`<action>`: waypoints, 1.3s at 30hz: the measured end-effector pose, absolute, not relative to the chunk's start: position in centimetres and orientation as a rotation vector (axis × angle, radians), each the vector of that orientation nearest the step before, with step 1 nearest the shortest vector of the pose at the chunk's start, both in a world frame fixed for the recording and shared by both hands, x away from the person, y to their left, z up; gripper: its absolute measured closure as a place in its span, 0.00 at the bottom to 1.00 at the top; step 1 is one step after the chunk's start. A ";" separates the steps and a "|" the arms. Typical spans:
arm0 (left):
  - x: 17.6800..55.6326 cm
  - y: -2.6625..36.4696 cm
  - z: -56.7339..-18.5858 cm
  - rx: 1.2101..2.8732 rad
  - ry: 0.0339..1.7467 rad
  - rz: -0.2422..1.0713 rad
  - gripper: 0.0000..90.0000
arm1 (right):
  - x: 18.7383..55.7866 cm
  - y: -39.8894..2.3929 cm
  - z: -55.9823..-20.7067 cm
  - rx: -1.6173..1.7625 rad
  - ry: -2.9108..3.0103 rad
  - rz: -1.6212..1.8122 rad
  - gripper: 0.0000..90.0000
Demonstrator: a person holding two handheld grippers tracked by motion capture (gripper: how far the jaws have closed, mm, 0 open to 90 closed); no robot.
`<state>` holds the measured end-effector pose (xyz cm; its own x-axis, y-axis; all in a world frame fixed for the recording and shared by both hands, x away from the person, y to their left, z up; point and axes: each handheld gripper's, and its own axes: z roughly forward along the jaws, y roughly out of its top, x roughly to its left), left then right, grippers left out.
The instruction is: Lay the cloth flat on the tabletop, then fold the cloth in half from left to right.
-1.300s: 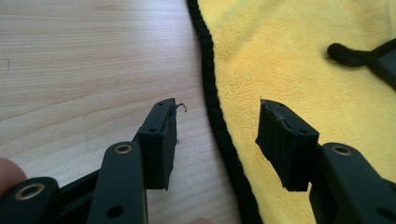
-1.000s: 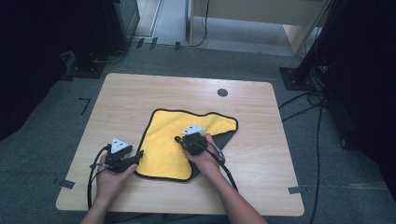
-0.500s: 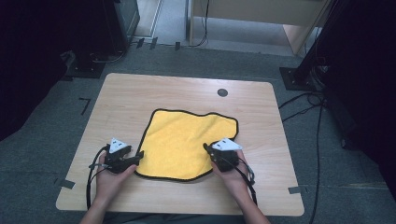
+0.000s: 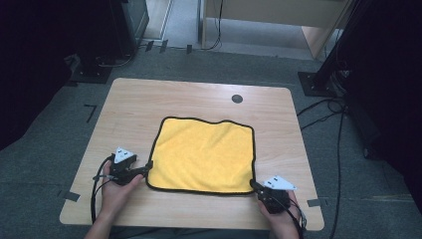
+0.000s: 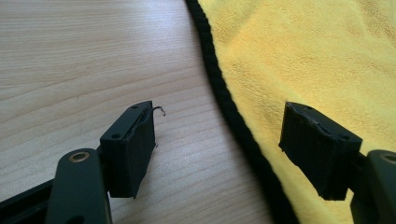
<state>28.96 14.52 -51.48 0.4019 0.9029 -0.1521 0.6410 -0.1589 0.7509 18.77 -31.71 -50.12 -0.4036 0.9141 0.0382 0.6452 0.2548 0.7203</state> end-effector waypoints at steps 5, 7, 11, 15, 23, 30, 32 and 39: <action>29.0 14.4 -51.5 1.895 1.326 0.427 0.30 | 17.3 -33.0 -50.2 1.451 2.134 0.933 0.97; 28.9 14.4 -51.5 1.901 1.325 0.427 0.30 | 17.0 -33.3 -50.2 1.455 2.141 0.945 0.92; 28.6 14.2 -51.5 1.928 1.311 0.436 0.30 | 17.5 -34.1 -49.6 1.475 2.081 1.011 0.77; 28.0 13.6 -51.5 1.970 1.282 0.413 0.30 | 18.4 -34.1 -48.8 1.452 2.053 1.025 0.73; 27.5 13.0 -51.6 2.014 1.253 0.449 0.28 | 20.6 -33.8 -47.4 1.458 1.971 1.036 0.64; 27.5 13.0 -51.6 2.013 1.250 0.447 0.27 | 23.9 -33.6 -46.3 1.448 1.938 1.054 0.63; 27.5 13.0 -51.6 2.013 1.248 0.446 0.27 | 25.3 -33.5 -46.2 1.457 1.928 1.059 0.63; 27.5 13.1 -51.6 2.016 1.242 0.443 0.26 | 30.2 -31.1 -45.4 1.447 1.922 1.108 0.65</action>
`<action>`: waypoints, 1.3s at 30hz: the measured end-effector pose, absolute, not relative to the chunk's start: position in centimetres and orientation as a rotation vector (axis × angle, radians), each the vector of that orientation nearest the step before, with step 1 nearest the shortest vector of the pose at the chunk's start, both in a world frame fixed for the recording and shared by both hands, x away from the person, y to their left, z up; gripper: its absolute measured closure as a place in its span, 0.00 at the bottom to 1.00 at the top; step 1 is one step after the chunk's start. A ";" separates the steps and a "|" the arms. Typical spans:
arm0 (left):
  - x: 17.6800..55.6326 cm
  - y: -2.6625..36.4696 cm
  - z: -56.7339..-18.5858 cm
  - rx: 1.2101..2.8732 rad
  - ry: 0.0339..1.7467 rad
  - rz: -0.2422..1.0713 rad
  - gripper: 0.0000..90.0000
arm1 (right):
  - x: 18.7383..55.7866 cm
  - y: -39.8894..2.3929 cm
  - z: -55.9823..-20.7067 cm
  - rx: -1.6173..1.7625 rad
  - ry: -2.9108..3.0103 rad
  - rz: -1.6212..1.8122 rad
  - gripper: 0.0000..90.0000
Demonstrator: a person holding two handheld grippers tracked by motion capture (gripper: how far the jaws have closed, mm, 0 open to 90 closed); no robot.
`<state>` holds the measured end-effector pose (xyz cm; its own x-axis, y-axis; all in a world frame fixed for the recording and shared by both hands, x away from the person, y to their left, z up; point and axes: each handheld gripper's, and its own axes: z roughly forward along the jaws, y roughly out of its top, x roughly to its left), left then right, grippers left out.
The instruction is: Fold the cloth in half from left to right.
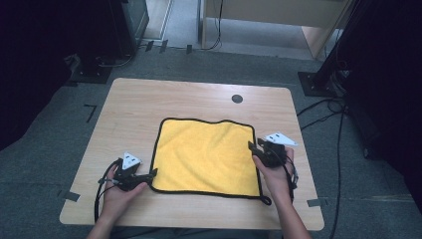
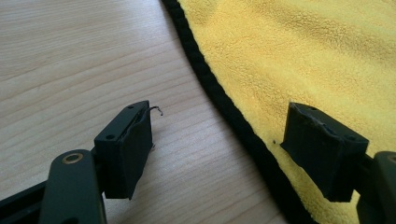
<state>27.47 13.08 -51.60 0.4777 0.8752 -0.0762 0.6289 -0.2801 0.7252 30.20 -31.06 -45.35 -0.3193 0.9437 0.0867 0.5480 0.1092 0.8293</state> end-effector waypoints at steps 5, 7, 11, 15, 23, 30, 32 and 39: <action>27.3 13.0 -51.6 2.015 1.249 0.454 0.26 | 32.9 -26.9 -44.7 1.363 1.996 1.151 0.65; 27.0 13.0 -51.6 2.014 1.263 0.463 0.26 | 33.8 -25.5 -44.6 1.339 2.028 1.162 0.65; 26.3 13.0 -51.6 2.025 1.279 0.498 0.27 | 35.8 -23.1 -44.9 1.328 2.059 1.155 0.68; 26.3 13.0 -51.6 2.039 1.275 0.516 0.27 | 37.6 -21.8 -45.9 1.312 2.090 1.035 0.71; 26.4 13.2 -51.7 2.025 1.275 0.512 0.27 | 39.2 -27.1 -48.9 1.545 1.927 0.891 0.74; 26.5 13.1 -51.7 2.032 1.271 0.522 0.26 | 38.8 -30.1 -51.2 1.562 1.941 0.755 0.74; 26.4 13.1 -51.7 2.030 1.273 0.524 0.26 | 38.7 -30.8 -51.3 1.581 1.923 0.770 0.77; 26.5 13.1 -51.7 2.030 1.270 0.524 0.26 | 38.9 -31.8 -50.6 1.597 1.896 0.777 0.70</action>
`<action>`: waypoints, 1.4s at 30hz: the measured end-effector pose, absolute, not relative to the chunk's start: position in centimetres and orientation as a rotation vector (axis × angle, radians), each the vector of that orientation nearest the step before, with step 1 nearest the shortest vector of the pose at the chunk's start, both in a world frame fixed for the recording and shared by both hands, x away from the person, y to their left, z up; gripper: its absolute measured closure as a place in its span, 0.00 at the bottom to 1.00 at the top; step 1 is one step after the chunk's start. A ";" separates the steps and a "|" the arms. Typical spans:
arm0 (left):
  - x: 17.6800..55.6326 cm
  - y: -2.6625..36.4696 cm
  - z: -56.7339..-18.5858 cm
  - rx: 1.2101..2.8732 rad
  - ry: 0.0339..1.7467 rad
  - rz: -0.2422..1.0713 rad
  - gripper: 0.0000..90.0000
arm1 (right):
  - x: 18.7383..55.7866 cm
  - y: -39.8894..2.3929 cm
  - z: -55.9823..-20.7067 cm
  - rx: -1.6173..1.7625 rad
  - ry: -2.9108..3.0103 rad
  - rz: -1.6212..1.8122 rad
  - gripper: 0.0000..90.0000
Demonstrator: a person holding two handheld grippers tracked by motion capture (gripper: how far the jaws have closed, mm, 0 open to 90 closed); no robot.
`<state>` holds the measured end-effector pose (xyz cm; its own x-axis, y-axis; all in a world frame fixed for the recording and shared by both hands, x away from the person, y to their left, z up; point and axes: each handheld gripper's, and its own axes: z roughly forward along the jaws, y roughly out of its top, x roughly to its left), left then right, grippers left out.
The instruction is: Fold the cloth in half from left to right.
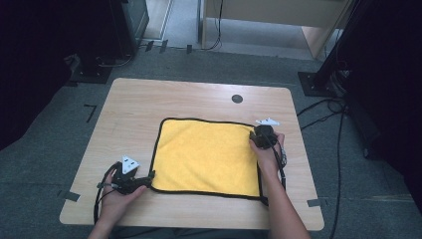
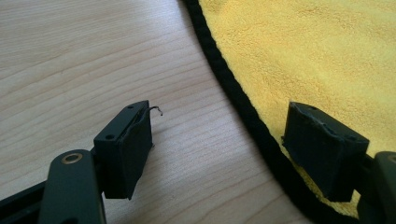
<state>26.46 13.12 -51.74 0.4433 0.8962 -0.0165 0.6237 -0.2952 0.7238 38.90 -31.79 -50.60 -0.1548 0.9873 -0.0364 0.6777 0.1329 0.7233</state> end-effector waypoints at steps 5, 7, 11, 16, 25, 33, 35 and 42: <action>26.5 13.1 -51.7 2.035 1.268 0.526 0.26 | 39.2 -28.8 -48.7 1.512 1.935 0.893 0.69; 26.5 13.0 -51.8 2.035 1.269 0.528 0.25 | 39.5 -26.5 -48.0 1.458 1.985 0.921 0.68; 26.4 13.0 -51.8 2.033 1.270 0.527 0.25 | 40.4 -22.5 -47.2 1.381 2.052 0.992 0.68; 26.2 13.1 -51.8 2.039 1.262 0.521 0.24 | 41.5 -16.9 -46.9 1.297 2.134 1.050 0.68; 25.6 13.2 -51.7 2.051 1.259 0.526 0.24 | 43.1 -8.5 -47.9 1.180 2.276 1.083 0.68; 24.6 13.1 -51.5 2.083 1.242 0.500 0.24 | 44.9 -3.6 -49.1 1.186 2.346 1.046 0.60; 24.5 13.0 -51.4 2.091 1.240 0.494 0.26 | 45.2 -2.8 -49.4 1.191 2.355 1.023 0.60; 24.1 12.8 -51.0 2.096 1.197 0.435 0.72 | 46.0 -1.7 -50.6 1.263 2.337 0.934 0.80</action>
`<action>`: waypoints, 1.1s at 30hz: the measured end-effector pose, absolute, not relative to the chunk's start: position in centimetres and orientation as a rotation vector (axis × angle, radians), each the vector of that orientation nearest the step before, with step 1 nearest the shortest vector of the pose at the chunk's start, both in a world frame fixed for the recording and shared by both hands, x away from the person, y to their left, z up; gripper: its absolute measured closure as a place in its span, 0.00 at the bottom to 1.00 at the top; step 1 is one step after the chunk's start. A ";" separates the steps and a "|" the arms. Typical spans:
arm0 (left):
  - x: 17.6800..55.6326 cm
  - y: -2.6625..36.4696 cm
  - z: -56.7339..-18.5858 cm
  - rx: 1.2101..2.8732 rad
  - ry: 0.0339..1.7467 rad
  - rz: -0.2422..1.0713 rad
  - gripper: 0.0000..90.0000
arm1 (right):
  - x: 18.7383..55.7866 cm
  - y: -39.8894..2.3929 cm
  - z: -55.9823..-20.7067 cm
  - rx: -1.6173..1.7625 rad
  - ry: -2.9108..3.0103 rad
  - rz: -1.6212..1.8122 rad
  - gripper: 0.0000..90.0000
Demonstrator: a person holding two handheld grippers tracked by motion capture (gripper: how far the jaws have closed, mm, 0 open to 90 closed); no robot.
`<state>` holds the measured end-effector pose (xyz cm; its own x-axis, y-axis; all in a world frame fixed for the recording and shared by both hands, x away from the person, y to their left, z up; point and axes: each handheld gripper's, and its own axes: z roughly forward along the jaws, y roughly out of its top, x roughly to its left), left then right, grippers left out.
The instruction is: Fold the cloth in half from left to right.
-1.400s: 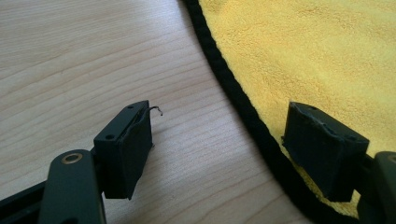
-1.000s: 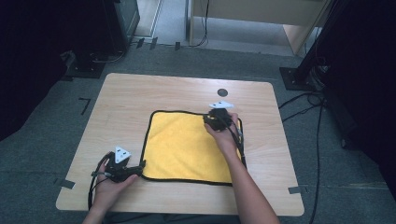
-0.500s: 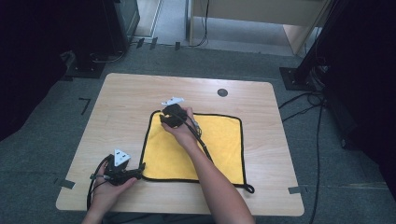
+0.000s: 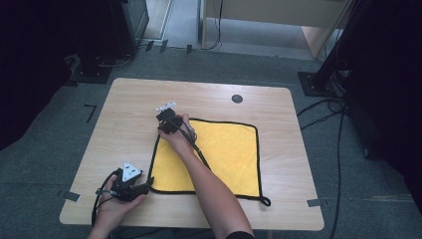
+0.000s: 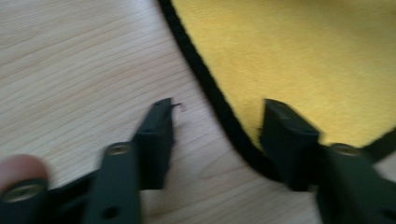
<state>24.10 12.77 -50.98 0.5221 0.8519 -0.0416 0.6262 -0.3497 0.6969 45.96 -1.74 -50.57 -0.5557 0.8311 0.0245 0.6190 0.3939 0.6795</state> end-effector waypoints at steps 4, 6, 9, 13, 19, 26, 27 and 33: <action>24.6 13.9 -50.7 2.078 1.219 0.293 0.95 | 46.8 -0.6 -50.6 1.251 2.310 0.937 1.00; 24.7 14.4 -50.4 2.073 1.233 0.292 0.99 | 47.2 0.3 -50.0 1.243 2.317 0.962 1.00; 24.2 14.6 -49.4 2.022 1.182 0.311 1.00 | 47.5 1.5 -47.9 1.181 2.297 1.047 1.00; 23.3 13.5 -48.1 1.991 1.122 0.366 1.00 | 47.0 1.2 -44.9 1.126 2.258 1.112 1.00; 23.2 13.1 -48.2 1.982 1.125 0.358 1.00 | 47.0 -2.3 -44.8 1.195 2.211 1.069 1.00; 23.6 12.7 -49.0 2.028 1.127 0.330 0.99 | 46.6 -3.6 -46.3 1.289 2.245 1.100 0.92; 23.6 12.7 -49.1 2.032 1.125 0.330 0.99 | 46.6 -3.3 -46.7 1.300 2.267 1.101 0.88; 23.6 13.4 -49.0 2.011 1.143 0.318 0.98 | 46.2 -1.2 -49.2 1.323 2.305 0.995 0.62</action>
<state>23.61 13.40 -49.03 0.5631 0.8118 -0.1547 0.6148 -0.2864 0.7349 46.20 -1.22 -49.19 -0.5296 0.8448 0.0771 0.6354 0.3348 0.6959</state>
